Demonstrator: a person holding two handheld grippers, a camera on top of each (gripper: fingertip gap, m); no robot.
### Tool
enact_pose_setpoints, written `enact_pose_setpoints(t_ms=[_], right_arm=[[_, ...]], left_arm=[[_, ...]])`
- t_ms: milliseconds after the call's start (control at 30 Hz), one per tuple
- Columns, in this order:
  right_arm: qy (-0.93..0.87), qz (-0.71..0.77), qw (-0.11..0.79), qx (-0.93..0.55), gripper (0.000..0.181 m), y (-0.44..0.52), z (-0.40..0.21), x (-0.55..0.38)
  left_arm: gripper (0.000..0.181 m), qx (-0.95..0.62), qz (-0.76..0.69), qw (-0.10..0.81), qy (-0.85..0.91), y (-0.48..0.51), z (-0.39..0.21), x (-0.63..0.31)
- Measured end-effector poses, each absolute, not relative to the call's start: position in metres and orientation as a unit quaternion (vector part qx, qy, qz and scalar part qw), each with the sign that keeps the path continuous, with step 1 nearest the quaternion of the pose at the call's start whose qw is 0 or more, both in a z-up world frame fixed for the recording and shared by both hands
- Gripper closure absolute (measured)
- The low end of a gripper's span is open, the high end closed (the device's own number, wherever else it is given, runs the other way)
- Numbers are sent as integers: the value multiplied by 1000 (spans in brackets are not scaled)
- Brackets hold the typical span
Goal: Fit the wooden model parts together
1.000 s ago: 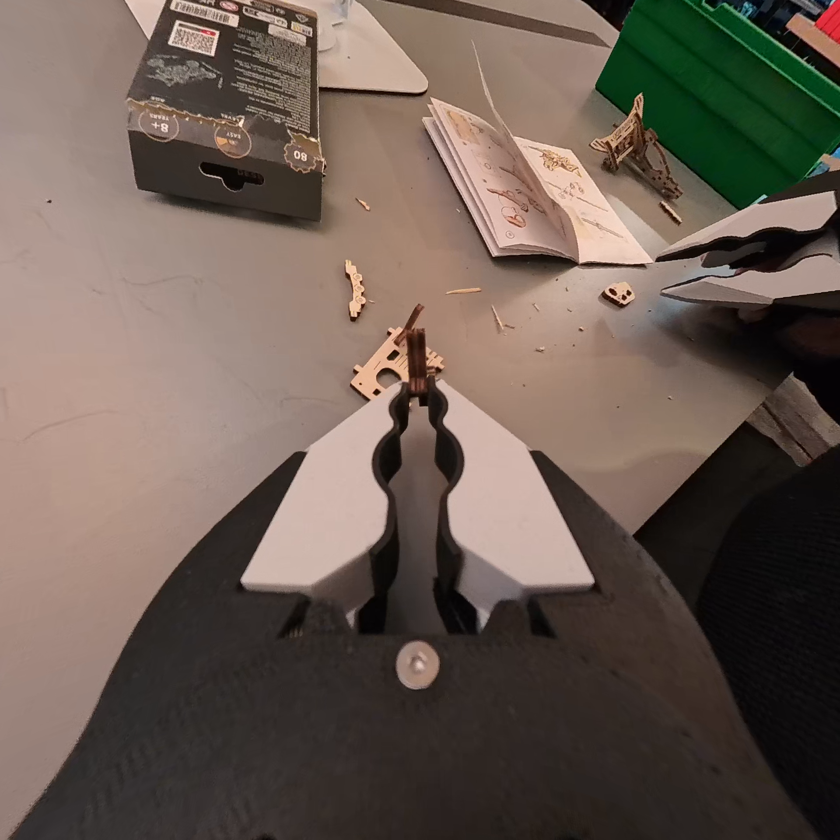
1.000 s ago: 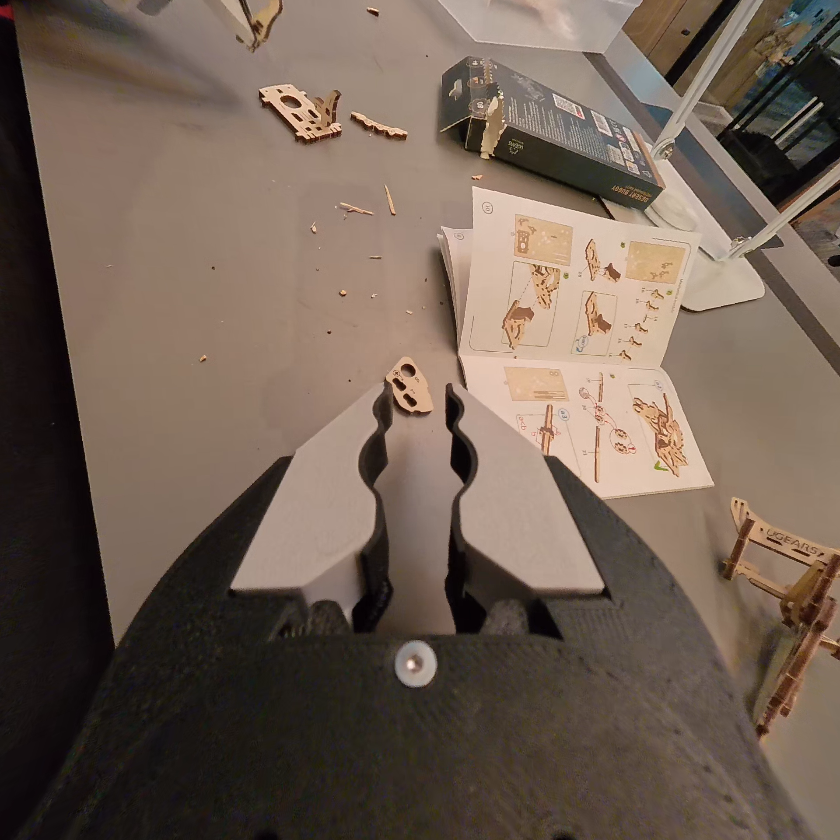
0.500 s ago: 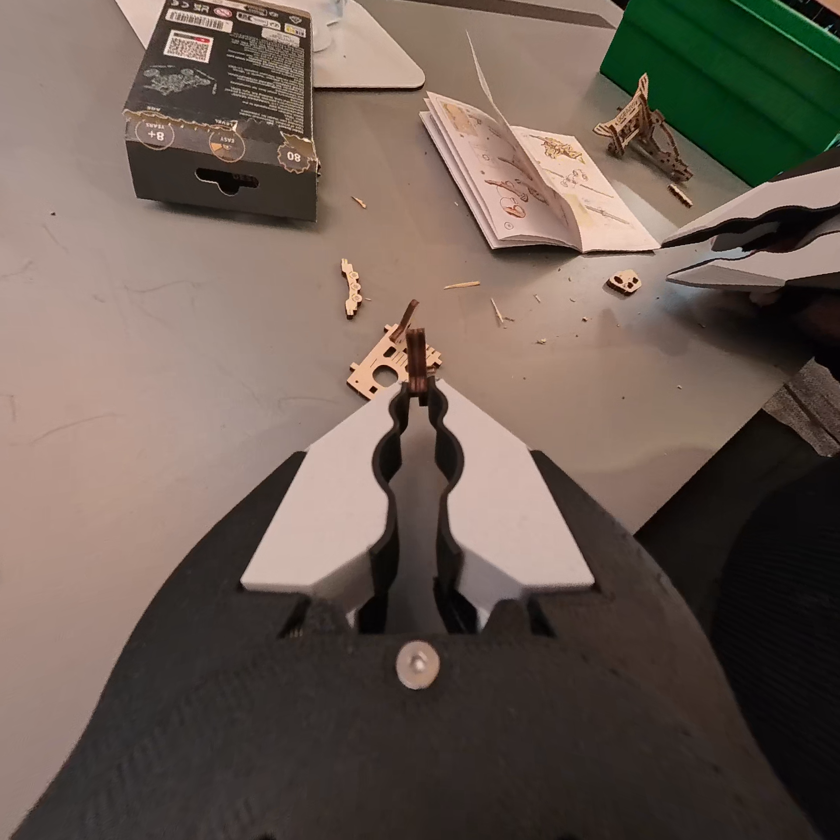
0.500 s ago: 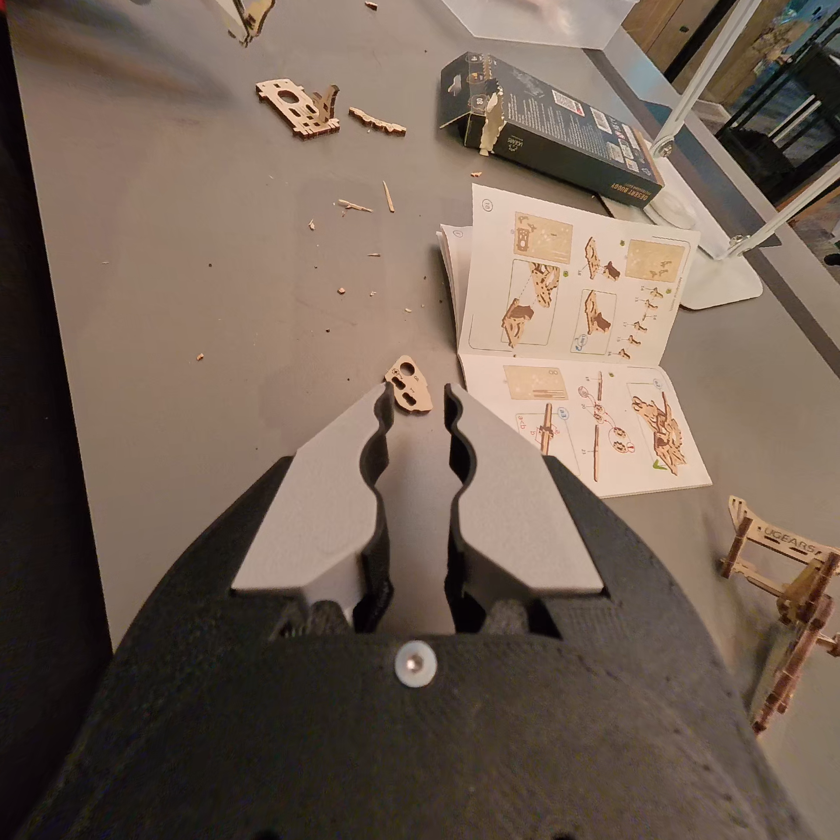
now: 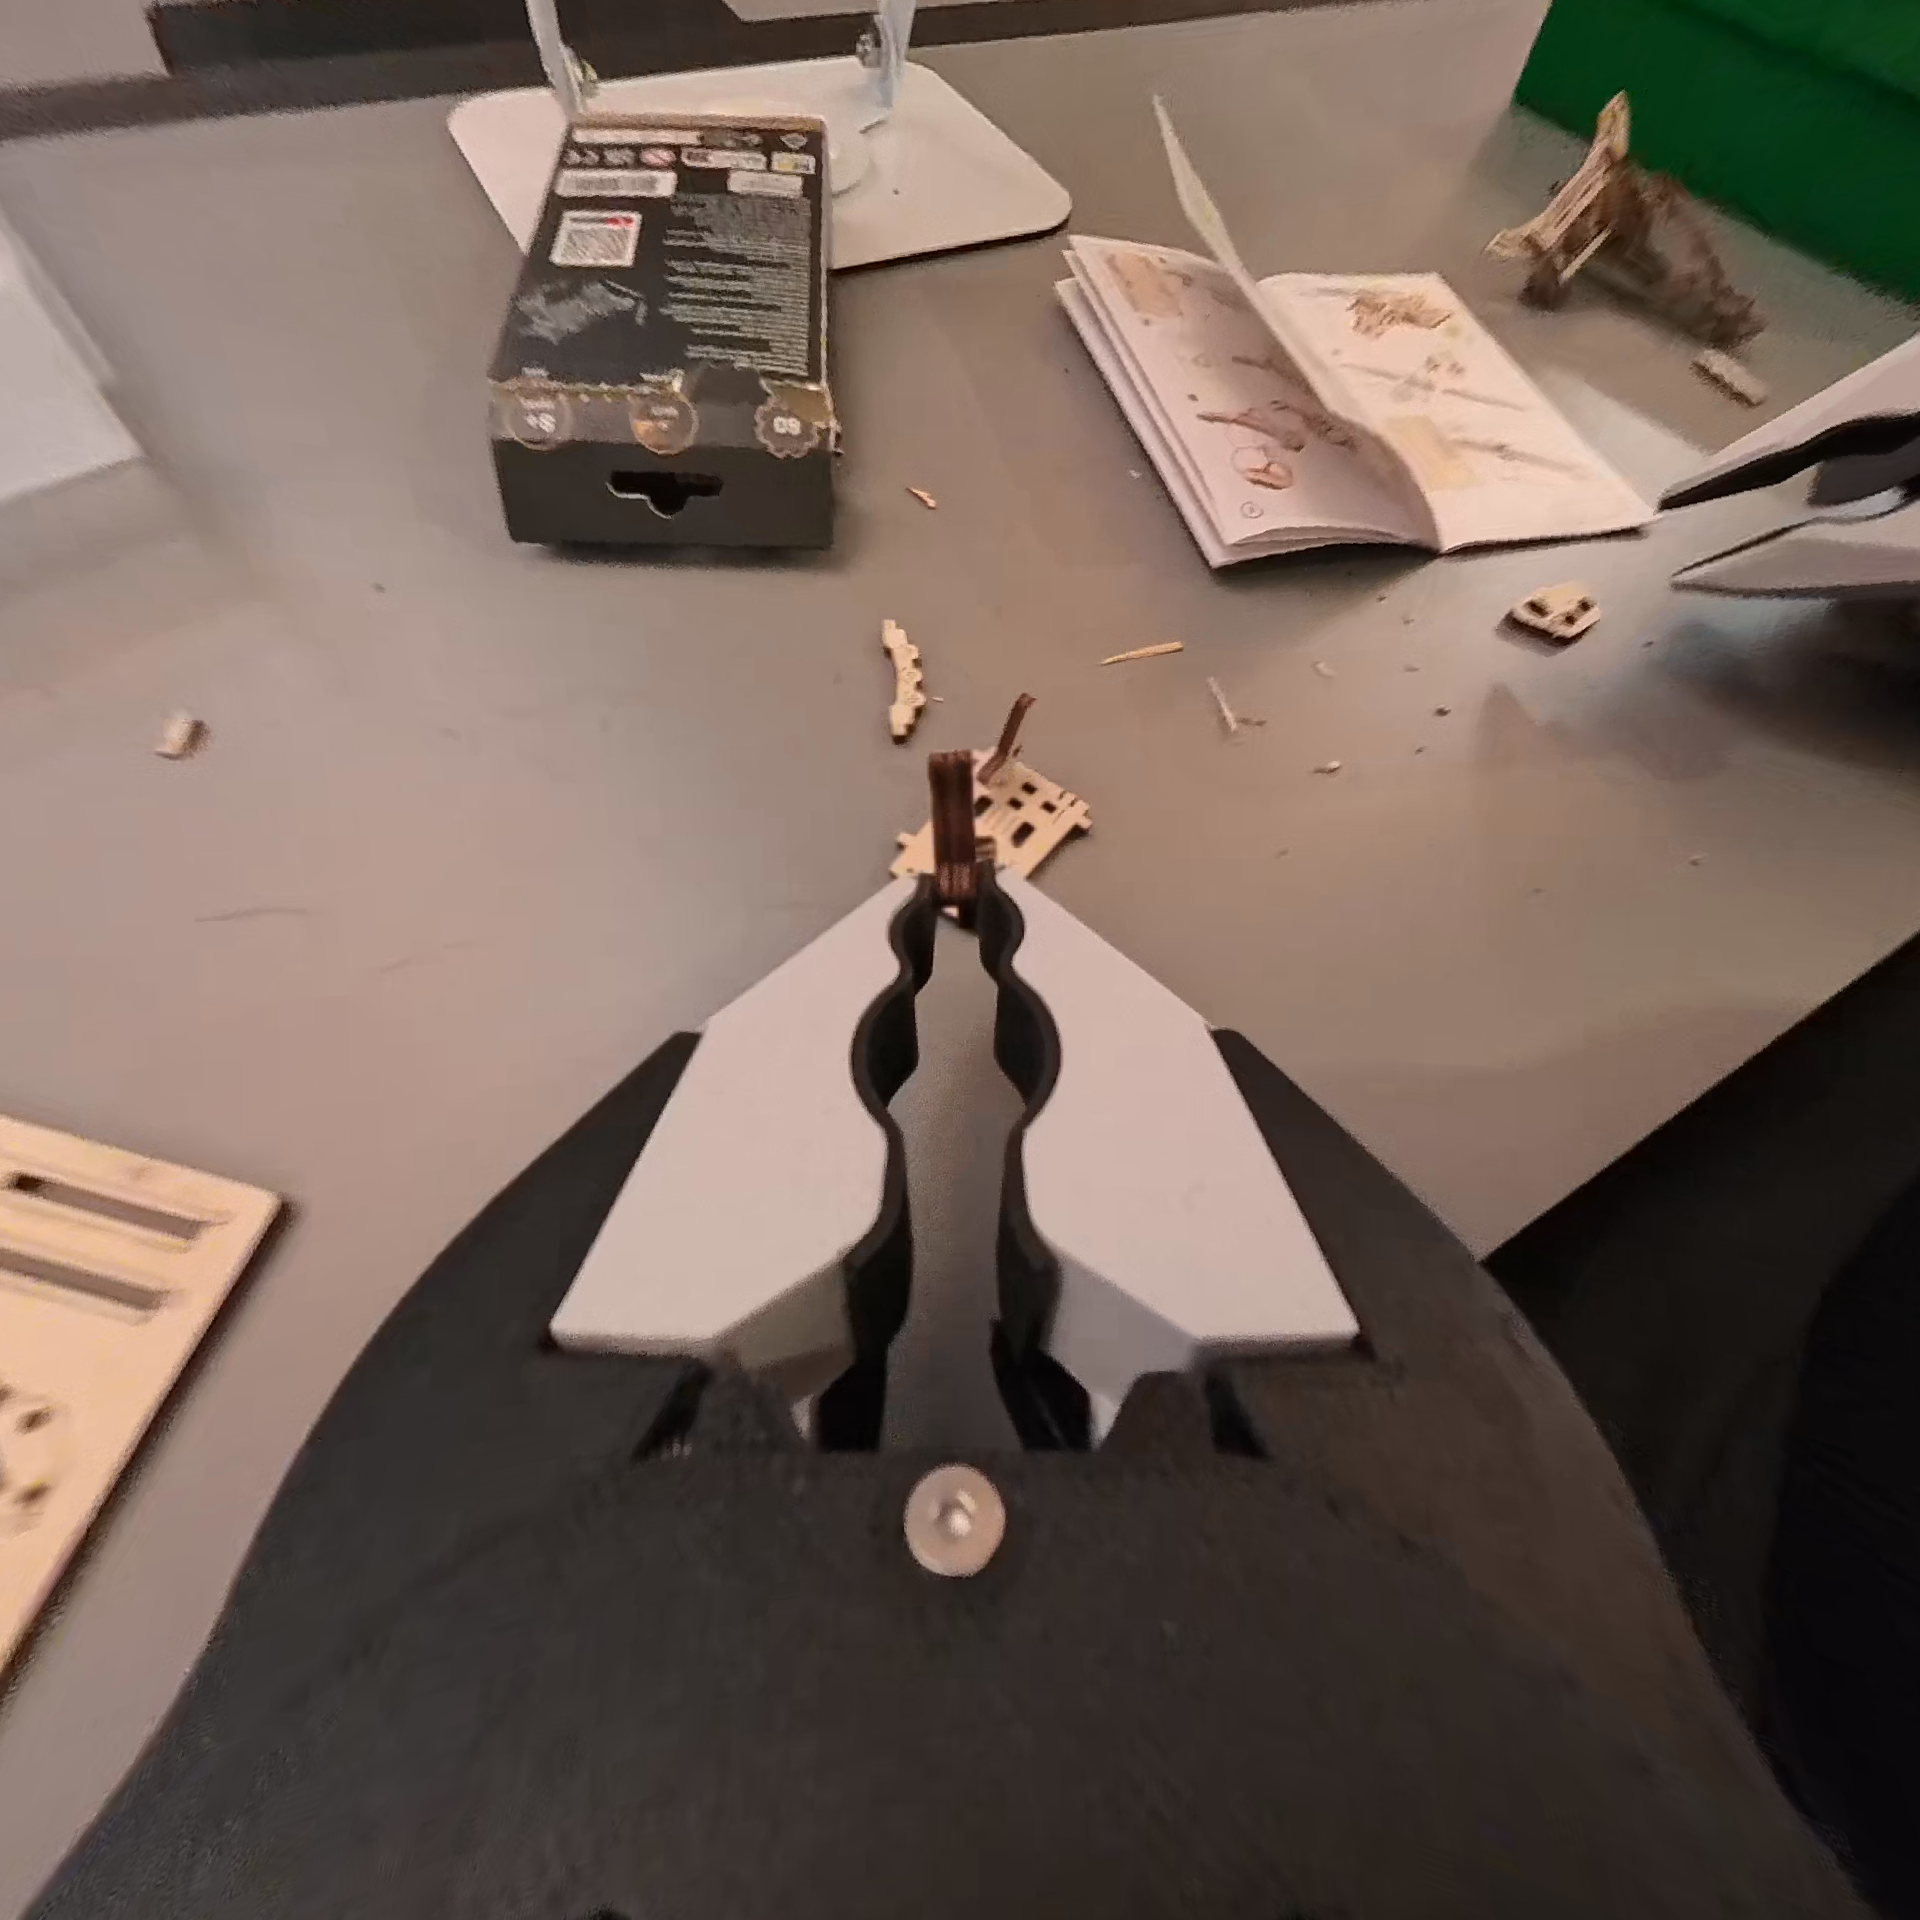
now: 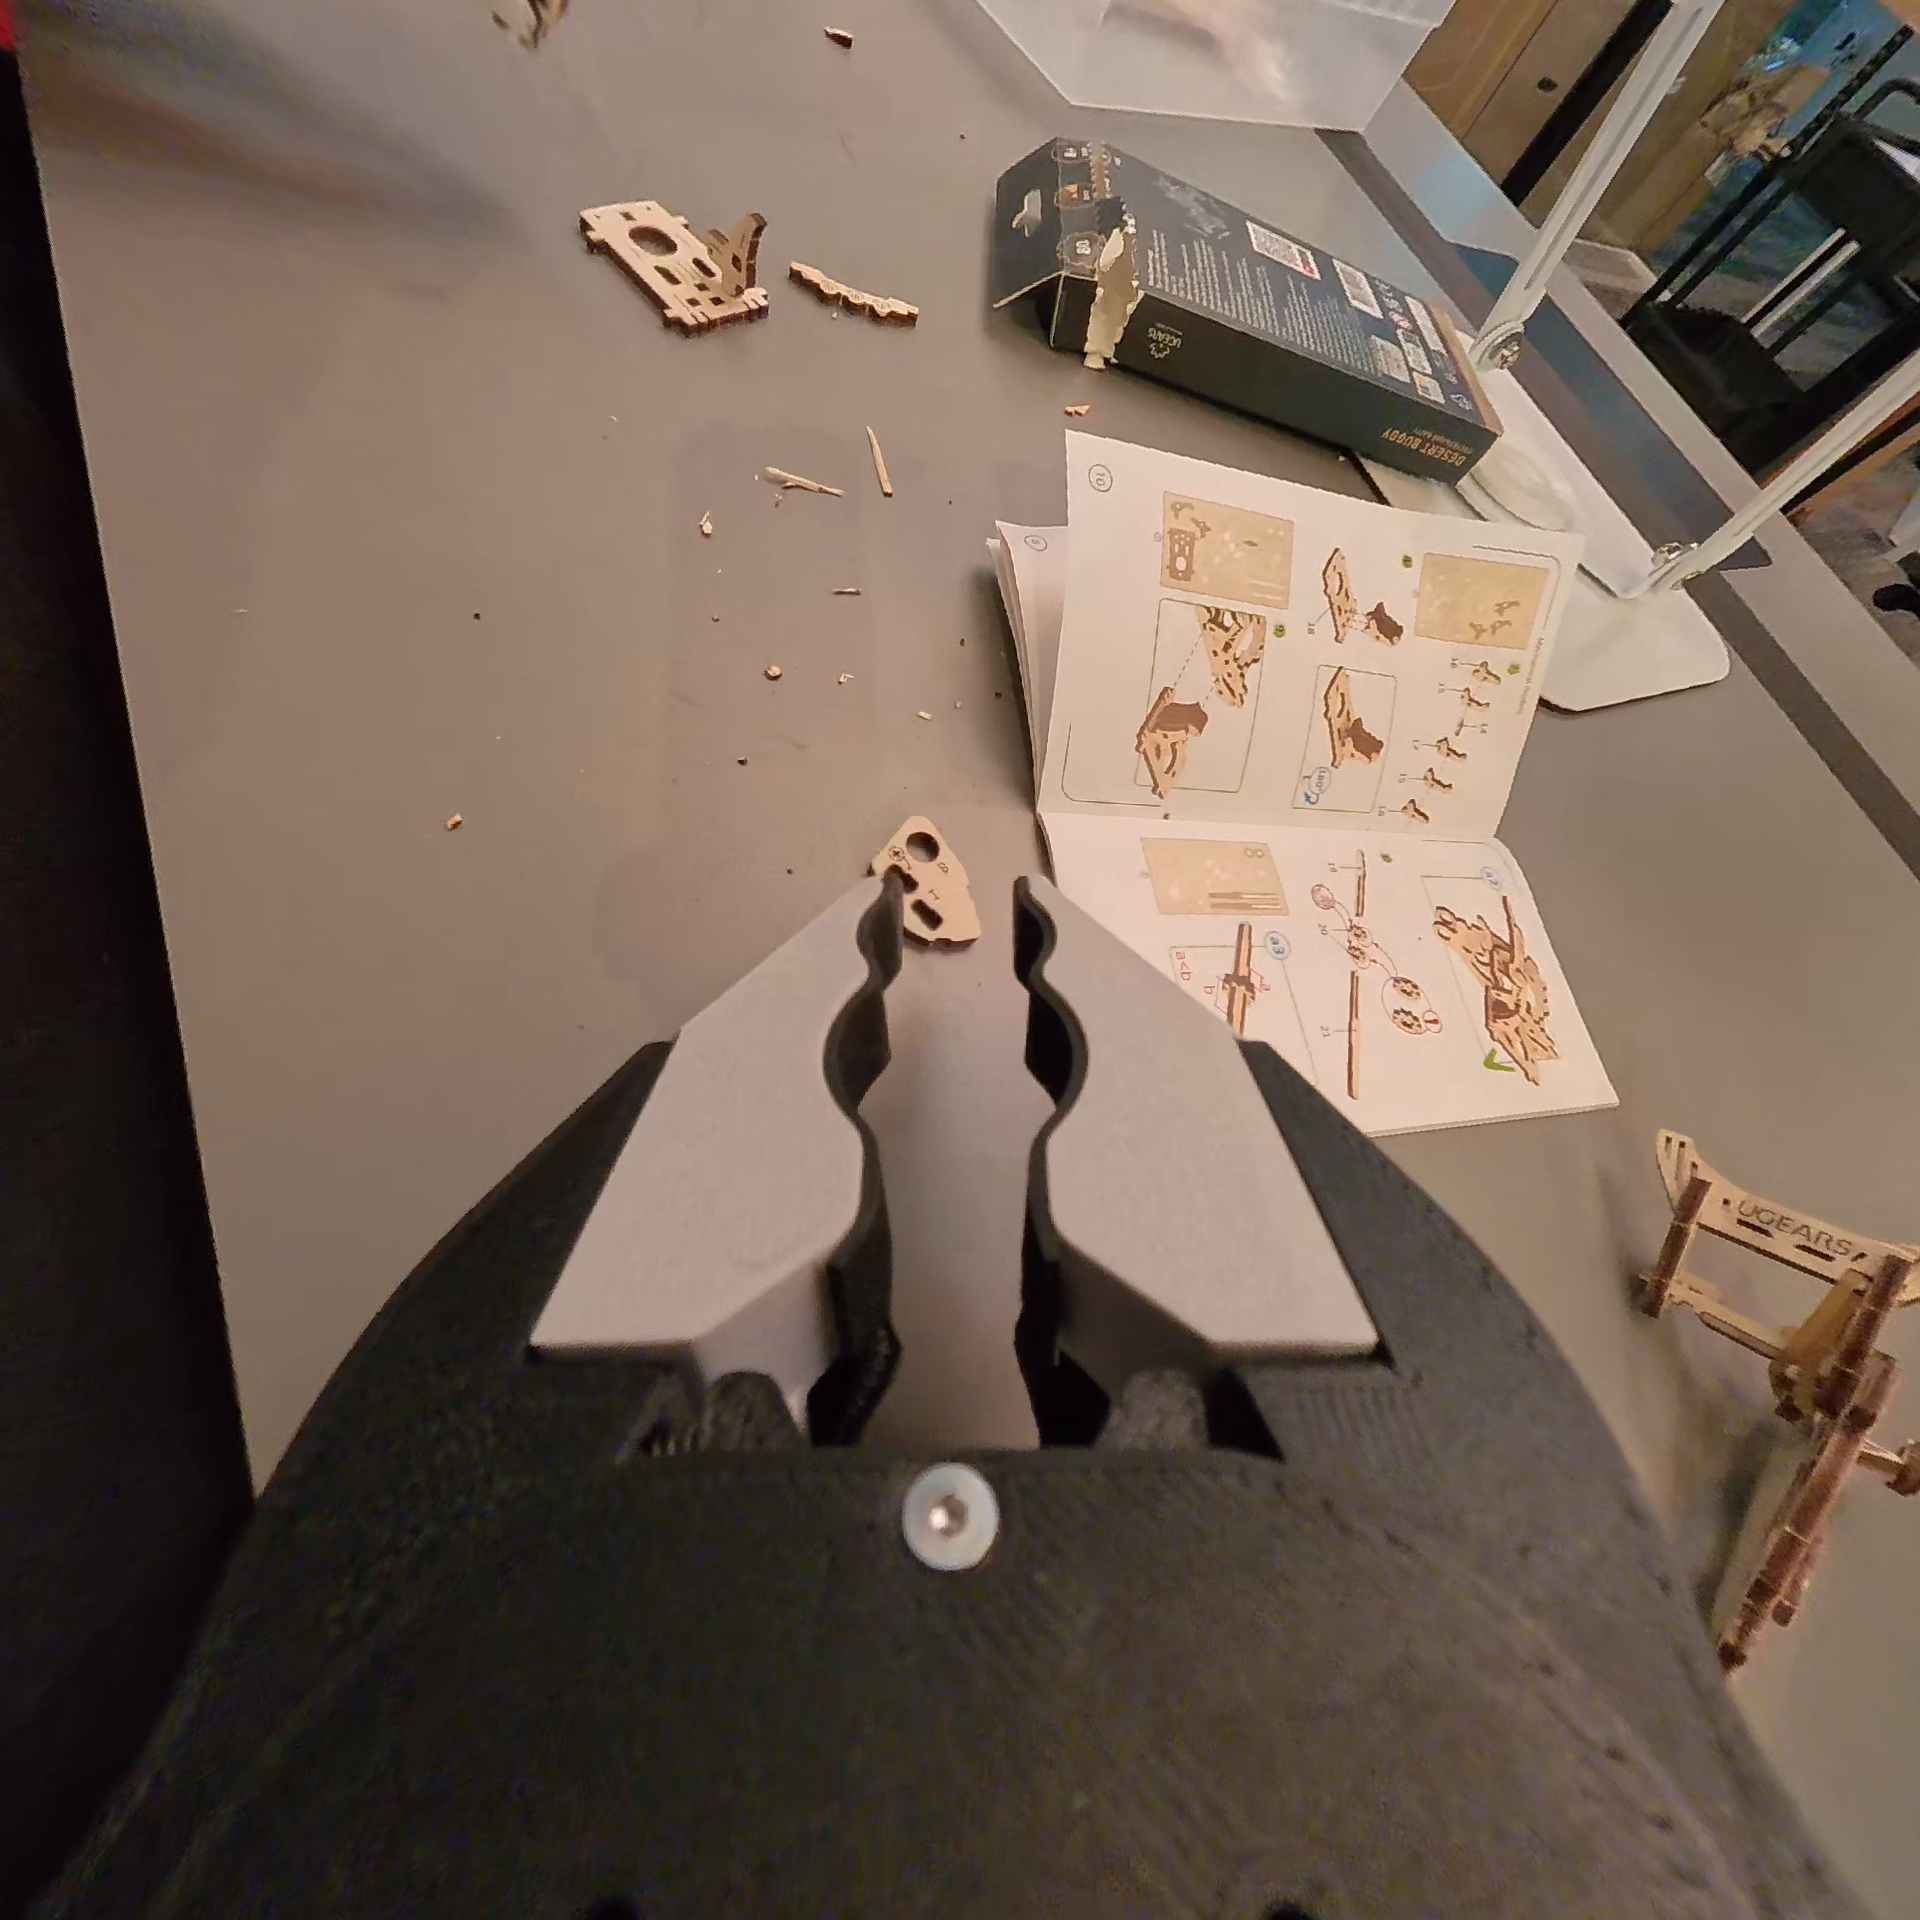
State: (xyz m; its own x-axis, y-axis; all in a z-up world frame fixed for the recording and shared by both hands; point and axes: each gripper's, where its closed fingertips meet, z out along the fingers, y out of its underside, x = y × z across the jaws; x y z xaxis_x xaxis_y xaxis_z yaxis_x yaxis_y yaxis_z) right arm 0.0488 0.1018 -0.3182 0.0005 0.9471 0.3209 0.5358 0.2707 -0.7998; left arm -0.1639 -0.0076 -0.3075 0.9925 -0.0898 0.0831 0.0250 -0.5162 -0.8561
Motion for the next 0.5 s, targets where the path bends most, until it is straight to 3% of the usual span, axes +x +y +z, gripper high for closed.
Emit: enact_pose_setpoints(t_ms=[267,500], right_arm=[[-672,226,434,-556,164,102,-321,48],[-671,218,435,-559,165,104,-323,48]], left_arm=[[176,-877,99,455,118,-16,-295,-172],[176,-869,121,447,173,-10,-297,-163]])
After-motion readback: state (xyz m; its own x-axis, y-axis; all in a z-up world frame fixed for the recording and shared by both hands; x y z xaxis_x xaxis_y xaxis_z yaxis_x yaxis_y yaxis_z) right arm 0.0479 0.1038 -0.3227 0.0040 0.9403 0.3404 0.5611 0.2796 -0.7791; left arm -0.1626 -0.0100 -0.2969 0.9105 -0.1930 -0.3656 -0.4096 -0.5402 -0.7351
